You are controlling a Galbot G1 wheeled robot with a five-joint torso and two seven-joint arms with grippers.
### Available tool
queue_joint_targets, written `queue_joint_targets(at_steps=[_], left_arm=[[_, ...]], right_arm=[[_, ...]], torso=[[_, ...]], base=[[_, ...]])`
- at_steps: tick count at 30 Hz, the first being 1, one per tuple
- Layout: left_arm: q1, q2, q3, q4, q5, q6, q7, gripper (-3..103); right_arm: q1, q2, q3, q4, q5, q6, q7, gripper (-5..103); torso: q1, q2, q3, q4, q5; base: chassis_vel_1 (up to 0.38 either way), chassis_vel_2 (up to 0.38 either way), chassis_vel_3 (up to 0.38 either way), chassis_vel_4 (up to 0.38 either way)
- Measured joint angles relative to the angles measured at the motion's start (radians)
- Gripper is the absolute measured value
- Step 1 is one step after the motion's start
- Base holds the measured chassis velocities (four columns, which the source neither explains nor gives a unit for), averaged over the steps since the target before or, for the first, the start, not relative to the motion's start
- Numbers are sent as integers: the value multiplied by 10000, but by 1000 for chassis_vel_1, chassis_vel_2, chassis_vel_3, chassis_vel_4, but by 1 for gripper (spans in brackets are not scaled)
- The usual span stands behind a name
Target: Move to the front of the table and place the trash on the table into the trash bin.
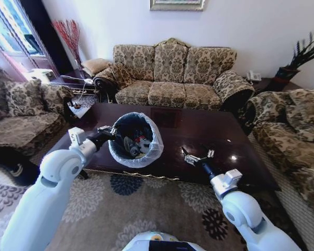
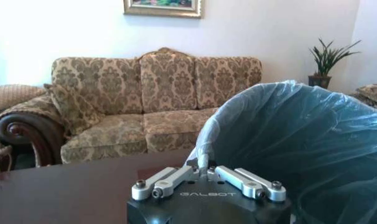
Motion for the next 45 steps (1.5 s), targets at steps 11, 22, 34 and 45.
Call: queue_joint_targets(at_steps=[11, 22, 34, 45], left_arm=[[-136, 109, 3, 21, -39, 7, 20, 0], [-163, 151, -6, 47, -49, 9, 53, 0], [-54, 122, -127, 34, -73, 10, 75, 0], [-51, 185, -243, -68, -251, 9, 94, 0]], right_arm=[[-12, -26, 57, -1, 44, 59, -23, 100], [181, -244, 60, -117, 59, 43, -89, 100], [225, -200, 15, -146, 360, 164, -138, 100], [75, -197, 121, 152, 259, -223, -79, 100]], torso=[[-8, 0, -3, 3, -2], [-6, 0, -2, 3, -2], [-14, 5, -6, 6, -9], [-1, 1, 0, -3, 5]], base=[[354, 295, -348, -273], [432, 302, -431, -297], [313, 163, -300, -159], [-63, -19, 35, -1]])
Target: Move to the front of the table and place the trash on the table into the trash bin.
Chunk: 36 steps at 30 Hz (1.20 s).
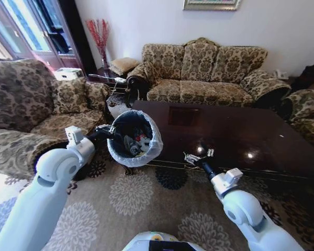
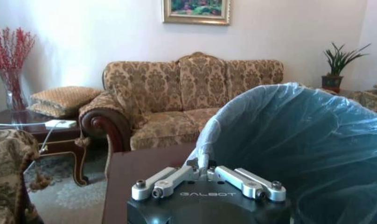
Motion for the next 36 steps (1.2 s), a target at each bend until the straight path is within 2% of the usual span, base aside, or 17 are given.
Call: queue_joint_targets(at_steps=[10, 20, 25, 36], left_arm=[[340, -23, -218, -174, -15, 0, -23, 0], [436, 41, -271, -169, -20, -25, -18, 0], [453, 63, -310, -195, -77, -36, 38, 0], [454, 52, -319, -201, -90, -54, 18, 0]], right_arm=[[-12, -99, 64, 192, 20, -259, 27, 100], [-129, -27, 116, 219, -3, -98, 17, 100], [-157, -172, 503, 251, 107, -107, -43, 100], [-140, -222, 611, 256, 183, -108, -50, 100]], torso=[[-5, 0, -2, 6, -8], [-10, 1, -3, 3, -4], [-22, 6, -10, 6, -7], [3, -1, 2, 5, -5]], base=[[93, -37, -72, 69], [194, -204, -218, 212], [152, -172, -150, 167], [-5, 9, 10, -12]])
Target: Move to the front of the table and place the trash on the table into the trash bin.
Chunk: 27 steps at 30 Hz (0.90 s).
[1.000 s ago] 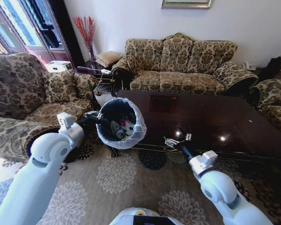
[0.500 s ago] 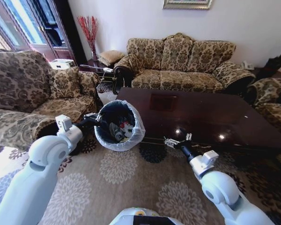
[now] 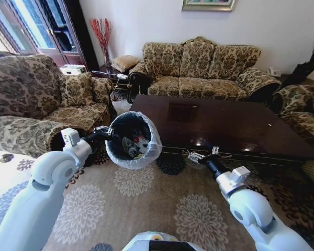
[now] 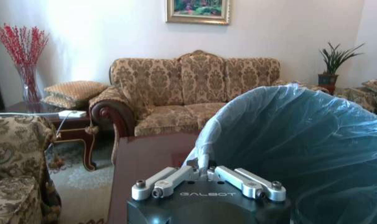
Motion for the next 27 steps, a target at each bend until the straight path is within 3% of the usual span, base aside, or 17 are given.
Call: queue_joint_targets(at_steps=[27], left_arm=[[-1, 0, 4, 6, 9, -1, -1, 0]], right_arm=[[4, 2, -11, -6, 6, 2, -7, 100]], torso=[[-10, 2, -5, 0, 0]], base=[[0, 0, 0, 0]])
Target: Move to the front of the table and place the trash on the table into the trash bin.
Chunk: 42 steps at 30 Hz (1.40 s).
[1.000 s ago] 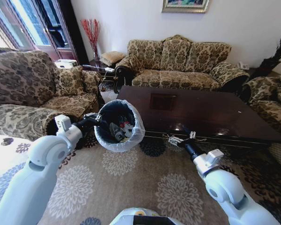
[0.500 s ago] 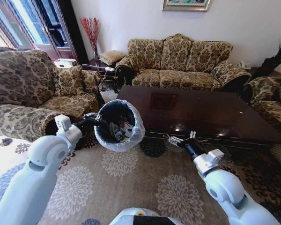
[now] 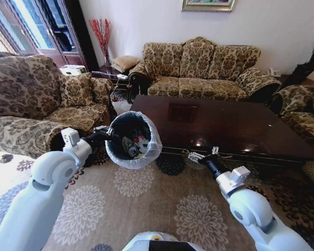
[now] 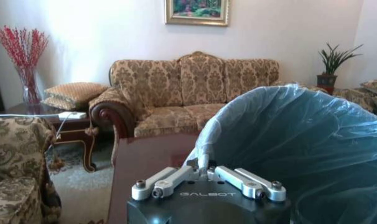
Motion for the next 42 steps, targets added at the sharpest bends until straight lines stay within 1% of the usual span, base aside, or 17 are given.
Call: queue_joint_targets(at_steps=[37, 40, 41, 42], left_arm=[[0, 0, 0, 1, 0, 0, 0, 0], [112, -16, -31, -37, 1, -86, -18, 0], [375, -54, -145, -190, 14, -318, -49, 0], [792, -117, -313, -415, 34, -682, -110, 0]], right_arm=[[0, 0, 0, 0, -2, 0, 0, 100], [-25, 20, 122, 7, -2, -4, -23, 100], [-96, 65, 421, 52, -2, -47, -104, 100], [-201, 137, 896, 148, -1, -121, -227, 100]], torso=[[0, 0, 0, 0, 0], [0, 0, 0, -1, 0], [1, 0, 1, -2, 2], [3, 0, 1, 0, 0]], base=[[0, 0, 0, 0], [0, 0, 0, 0], [0, 0, 0, 0], [0, 0, 0, 0]])
